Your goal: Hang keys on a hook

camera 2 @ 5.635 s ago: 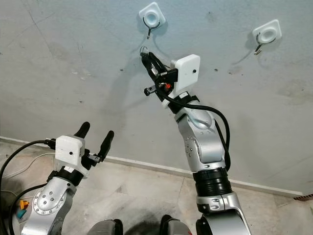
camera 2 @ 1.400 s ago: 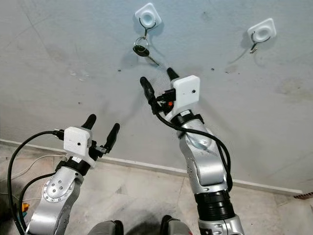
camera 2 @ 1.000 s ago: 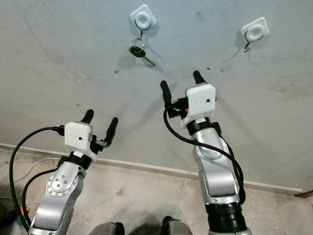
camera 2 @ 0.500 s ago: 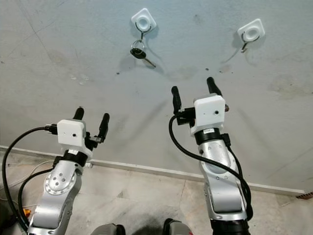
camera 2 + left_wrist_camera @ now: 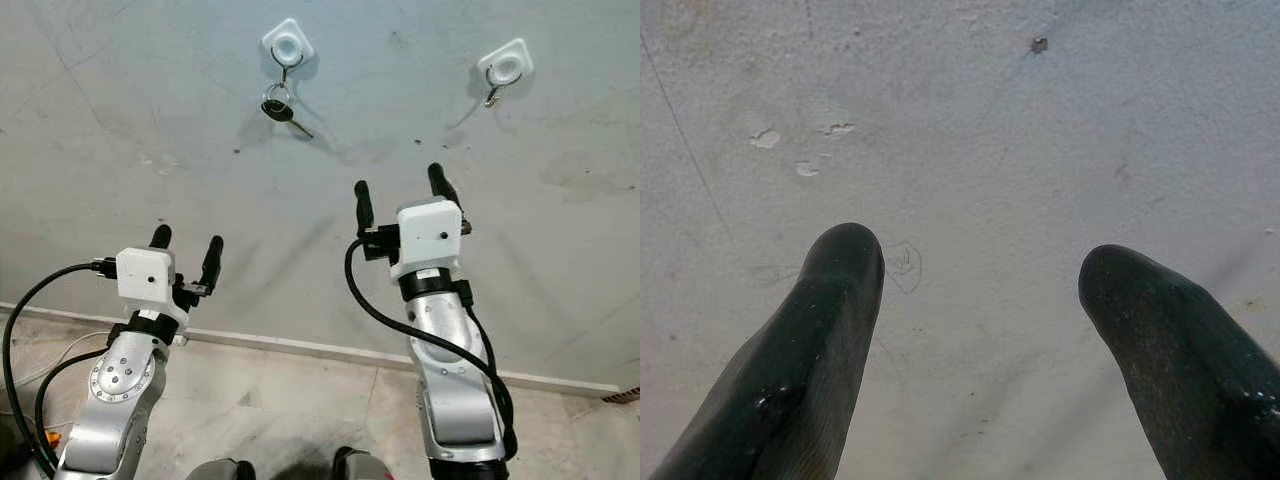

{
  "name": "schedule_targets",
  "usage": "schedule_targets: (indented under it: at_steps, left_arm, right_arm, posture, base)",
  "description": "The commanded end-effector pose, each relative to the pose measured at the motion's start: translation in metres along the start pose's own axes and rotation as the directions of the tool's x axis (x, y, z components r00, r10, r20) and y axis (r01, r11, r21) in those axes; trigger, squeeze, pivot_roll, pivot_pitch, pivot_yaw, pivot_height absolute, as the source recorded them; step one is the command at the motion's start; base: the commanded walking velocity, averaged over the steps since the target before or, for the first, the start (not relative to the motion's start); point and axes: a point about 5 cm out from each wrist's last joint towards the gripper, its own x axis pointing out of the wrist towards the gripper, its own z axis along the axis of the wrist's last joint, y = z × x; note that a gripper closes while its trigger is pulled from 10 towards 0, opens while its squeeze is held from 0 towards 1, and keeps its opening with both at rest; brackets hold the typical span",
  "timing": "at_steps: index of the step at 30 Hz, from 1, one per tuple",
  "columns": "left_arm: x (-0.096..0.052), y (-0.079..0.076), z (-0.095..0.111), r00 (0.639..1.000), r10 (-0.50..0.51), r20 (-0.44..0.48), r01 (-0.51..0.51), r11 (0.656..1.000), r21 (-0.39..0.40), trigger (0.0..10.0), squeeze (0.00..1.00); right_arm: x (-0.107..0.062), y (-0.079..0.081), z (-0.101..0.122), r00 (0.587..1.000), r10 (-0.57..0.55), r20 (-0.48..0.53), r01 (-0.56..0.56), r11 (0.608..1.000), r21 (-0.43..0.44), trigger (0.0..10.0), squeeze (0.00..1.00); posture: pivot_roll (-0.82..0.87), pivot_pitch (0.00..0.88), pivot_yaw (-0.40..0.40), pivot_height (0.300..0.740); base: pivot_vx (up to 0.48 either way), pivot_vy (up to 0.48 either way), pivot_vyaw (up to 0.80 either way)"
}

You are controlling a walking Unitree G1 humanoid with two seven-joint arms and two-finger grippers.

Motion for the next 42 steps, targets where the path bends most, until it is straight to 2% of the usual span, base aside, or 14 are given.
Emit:
schedule_targets:
  at_steps: [1,2,3,27,42]
  left_arm:
    - [-0.0025,0.0022,0.0000,1.000,0.008,-0.006,-0.008,1.000,0.012,10.0,0.00]
    - [-0.0027,0.0020,-0.0010,1.000,0.008,-0.014,-0.008,1.000,0.002,10.0,0.00]
    - [-0.0027,0.0018,-0.0012,1.000,0.007,-0.016,-0.007,1.000,0.000,10.0,0.00]
    - [-0.0032,0.0020,-0.0064,0.999,0.002,-0.048,-0.002,1.000,0.010,10.0,0.00]
    - [-0.0039,0.0036,-0.0077,0.998,0.007,-0.058,-0.006,1.000,0.009,10.0,0.00]
  right_arm:
    - [0.0006,0.0019,0.0060,1.000,0.013,0.020,-0.013,1.000,0.006,10.0,0.95]
    - [0.0010,0.0023,0.0059,1.000,0.020,0.018,-0.021,1.000,0.012,10.0,0.77]
    - [0.0013,0.0024,0.0059,1.000,0.023,0.018,-0.023,1.000,0.012,10.0,0.73]
    - [0.0045,-0.0003,0.0018,1.000,0.023,-0.009,-0.022,0.998,0.054,10.0,0.71]
    - [0.0050,-0.0005,-0.0009,1.000,0.020,-0.021,-0.019,0.998,0.064,10.0,0.71]
  posture:
    - [-0.01,0.132,0.023,0.740]
    - [-0.01,0.133,0.022,0.740]
    - [-0.01,0.133,0.022,0.740]
    - [-0.01,0.141,0.025,0.740]
    - [0.00,0.142,0.027,0.740]
  base:
    - [0.000,0.000,0.00]
    - [0.000,0.000,0.00]
    - [0.000,0.000,0.00]
    - [0.000,0.000,0.00]
    - [-0.313,0.000,0.00]
